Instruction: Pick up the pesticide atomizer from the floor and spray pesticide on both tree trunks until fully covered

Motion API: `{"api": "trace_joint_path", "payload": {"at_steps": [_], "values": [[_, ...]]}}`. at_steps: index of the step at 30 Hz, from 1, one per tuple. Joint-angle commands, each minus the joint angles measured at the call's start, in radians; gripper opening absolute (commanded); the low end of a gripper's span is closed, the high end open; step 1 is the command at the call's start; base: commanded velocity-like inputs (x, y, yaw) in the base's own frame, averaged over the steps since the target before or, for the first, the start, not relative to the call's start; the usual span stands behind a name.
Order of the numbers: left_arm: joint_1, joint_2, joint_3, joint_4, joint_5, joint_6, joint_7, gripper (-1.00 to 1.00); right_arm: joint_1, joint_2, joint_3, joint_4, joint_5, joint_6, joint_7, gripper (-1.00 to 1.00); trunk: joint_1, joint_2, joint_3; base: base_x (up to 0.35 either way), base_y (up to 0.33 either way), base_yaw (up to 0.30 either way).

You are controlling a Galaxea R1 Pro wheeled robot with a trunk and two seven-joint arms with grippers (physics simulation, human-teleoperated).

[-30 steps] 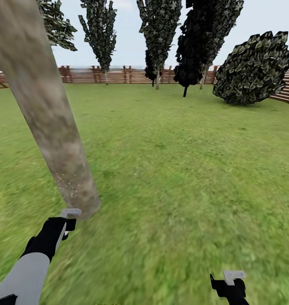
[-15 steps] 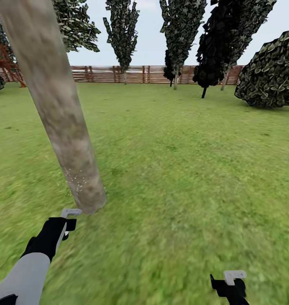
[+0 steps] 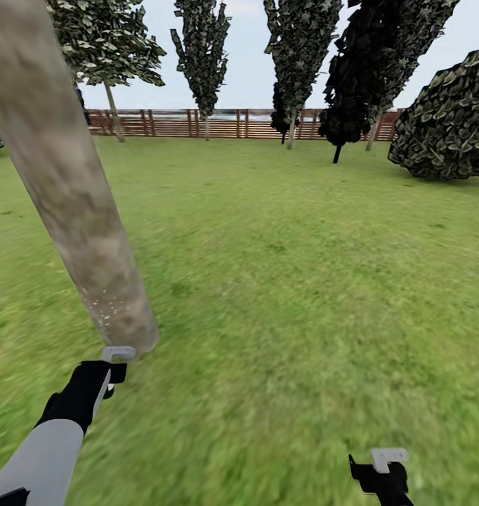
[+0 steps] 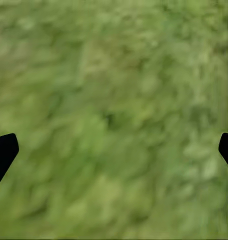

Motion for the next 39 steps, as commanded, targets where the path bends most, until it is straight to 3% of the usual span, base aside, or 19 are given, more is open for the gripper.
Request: {"api": "trace_joint_path", "payload": {"at_steps": [1, 25, 39], "values": [[0.0, 0.0, 0.0, -0.001, -0.001, 0.0, 0.0, -1.0, 0.0, 0.0, 0.0, 0.0, 0.0, 0.0, 0.0, 1.0, 0.0, 0.0, 0.0, 0.138, -0.273, 0.119], [0.0, 0.004, -0.001, -0.002, -0.005, 0.0, 0.0, -1.0, 0.0, 0.001, 0.0, 0.0, 0.0, 0.0, 0.0, 1.0, 0.0, 0.0, 0.0, 0.154, -0.266, 0.268], [0.0, 0.003, 0.001, -0.002, -0.003, 0.0, 0.0, -1.0, 0.0, 0.001, 0.0, 0.0, 0.0, 0.0, 0.0, 1.0, 0.0, 0.0, 0.0, 0.17, -0.253, 0.021]]}}
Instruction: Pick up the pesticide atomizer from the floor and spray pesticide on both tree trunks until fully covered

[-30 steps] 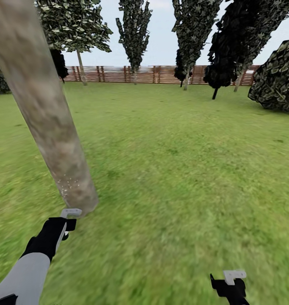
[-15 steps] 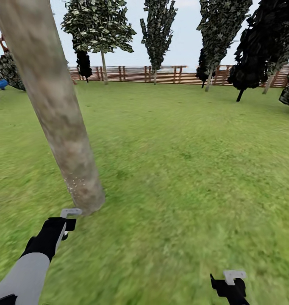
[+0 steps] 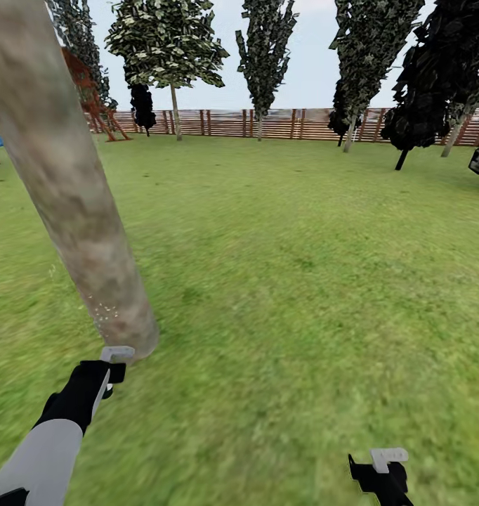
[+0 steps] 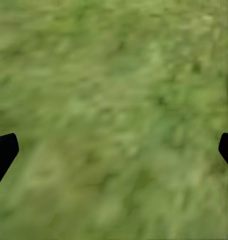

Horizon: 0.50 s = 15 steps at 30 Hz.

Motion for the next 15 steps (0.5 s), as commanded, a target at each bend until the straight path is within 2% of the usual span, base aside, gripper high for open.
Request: {"api": "trace_joint_path", "payload": {"at_steps": [1, 5, 15], "values": [[0.0, 0.0, 0.0, 0.0, 0.0, 0.0, 0.0, -1.0, 0.0, 0.0, 0.0, 0.0, 0.0, 0.0, 0.0, 1.0, 0.0, 0.0, 0.0, 0.17, -0.253, 0.0], [0.0, 0.0, 0.0, 0.0, 0.0, 0.0, 0.0, -1.0, 0.001, 0.001, 0.0, 0.0, 0.0, 0.0, 0.0, 1.0, 0.0, 0.0, 0.0, 0.17, -0.253, 0.083], [0.0, 0.003, 0.001, 0.0, -0.002, 0.0, 0.0, -1.0, 0.0, 0.002, 0.0, 0.0, 0.0, 0.0, 0.0, 1.0, 0.0, 0.0, 0.0, 0.17, -0.253, 0.268]]}}
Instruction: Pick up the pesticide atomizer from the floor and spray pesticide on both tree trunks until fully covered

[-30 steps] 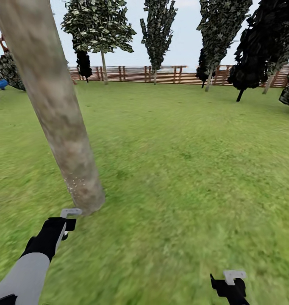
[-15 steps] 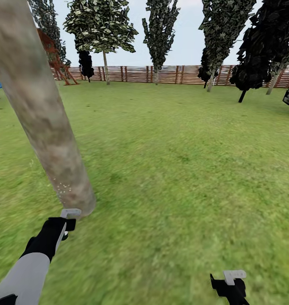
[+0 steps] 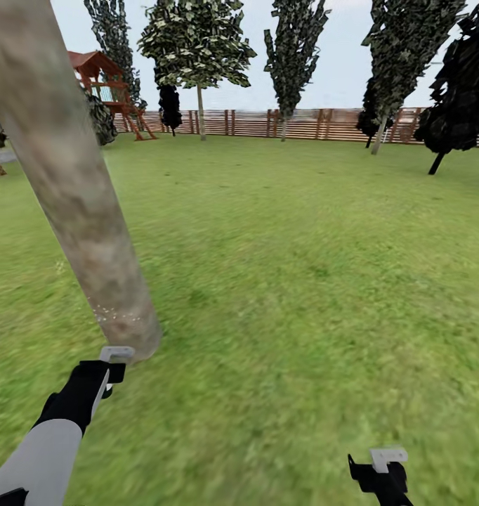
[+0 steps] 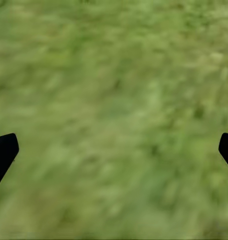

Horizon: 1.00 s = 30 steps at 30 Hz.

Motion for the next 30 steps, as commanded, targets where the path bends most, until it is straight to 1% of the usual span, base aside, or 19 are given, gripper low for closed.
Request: {"api": "trace_joint_path", "payload": {"at_steps": [1, 10, 18, 19, 21, 25, 27, 30], "values": [[0.0, 0.0, 0.0, 0.0, 0.0, 0.0, 0.0, -1.0, 0.0, 0.0, 0.0, 0.0, 0.0, 0.0, 0.0, 1.0, 0.0, 0.0, 0.0, 0.17, -0.253, 0.277], [0.0, 0.006, 0.002, 0.003, -0.001, 0.001, 0.0, -1.0, 0.0, -0.001, 0.0, 0.0, 0.0, 0.0, -0.001, 1.0, 0.0, 0.0, 0.0, 0.17, -0.252, 0.277], [0.0, 0.014, 0.002, 0.03, -0.005, 0.012, -0.001, -1.0, 0.0, -0.004, -0.001, 0.0, 0.0, 0.0, -0.002, 1.0, 0.0, 0.0, 0.0, 0.208, -0.208, 0.277], [0.001, 0.016, 0.001, 0.032, -0.005, 0.012, -0.001, -1.0, 0.0, -0.004, -0.001, 0.0, 0.0, -0.001, -0.002, 1.0, 0.0, 0.0, 0.0, 0.279, -0.14, 0.277], [0.001, 0.021, 0.001, 0.073, -0.004, 0.011, -0.001, -1.0, 0.0, -0.006, -0.001, 0.0, 0.0, 0.0, -0.002, 1.0, 0.0, 0.0, 0.0, 0.144, -0.065, 0.277], [0.001, 0.02, 0.0, 0.136, -0.002, 0.003, 0.001, -1.0, 0.0, -0.006, -0.001, 0.0, 0.0, 0.0, -0.002, 1.0, 0.0, 0.0, 0.0, 0.027, -0.012, 0.261], [0.001, 0.017, -0.001, 0.145, 0.0, 0.001, 0.002, -1.0, 0.0, -0.006, -0.001, 0.0, 0.0, 0.0, -0.002, 1.0, 0.0, 0.0, 0.0, 0.002, -0.001, 0.232], [0.001, 0.008, -0.002, 0.135, 0.002, -0.001, 0.0, -1.0, 0.0, -0.006, -0.001, 0.0, 0.0, 0.001, -0.002, 1.0, 0.0, 0.0, 0.0, 0.0, 0.0, 0.218]]}}
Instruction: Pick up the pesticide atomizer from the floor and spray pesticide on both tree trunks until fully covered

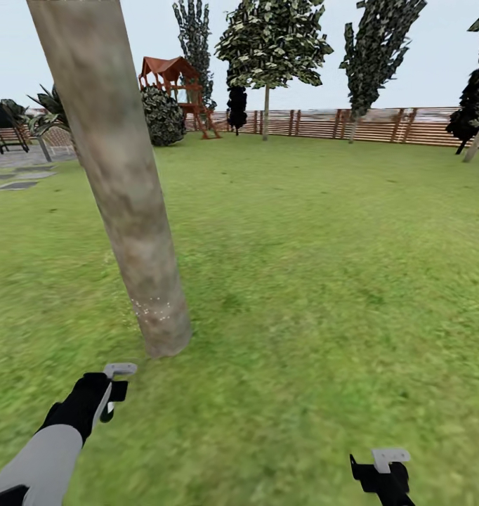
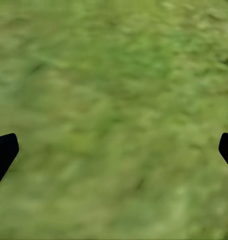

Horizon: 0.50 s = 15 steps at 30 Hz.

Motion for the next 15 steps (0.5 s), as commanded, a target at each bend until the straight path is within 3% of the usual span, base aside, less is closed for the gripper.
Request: {"api": "trace_joint_path", "payload": {"at_steps": [1, 6, 11, 15], "values": [[-0.001, -0.003, -0.002, -0.003, -0.002, -0.001, -0.001, -1.0, 0.0, 0.0, 0.0, 0.0, 0.0, 0.0, 0.0, 1.0, 0.0, 0.0, 0.0, 0.0, 0.0, 0.159], [-0.036, -0.013, -0.007, -0.026, -0.001, 0.003, -0.015, -1.0, 0.0, 0.0, 0.0, 0.0, 0.001, 0.0, 0.0, 1.0, 0.0, 0.0, 0.0, 0.0, 0.0, 0.032], [-0.175, -0.033, -0.015, -0.048, -0.004, 0.033, -0.017, -1.0, 0.0, 0.0, 0.001, 0.001, 0.002, 0.0, 0.002, 1.0, 0.0, 0.0, 0.0, 0.0, 0.0, 0.001], [-0.234, -0.02, -0.056, -0.049, -0.007, 0.074, -0.03, -1.0, 0.0, 0.0, 0.0, 0.002, 0.002, 0.0, 0.002, 1.0, 0.0, 0.0, 0.0, 0.0, 0.0, 0.0]]}}
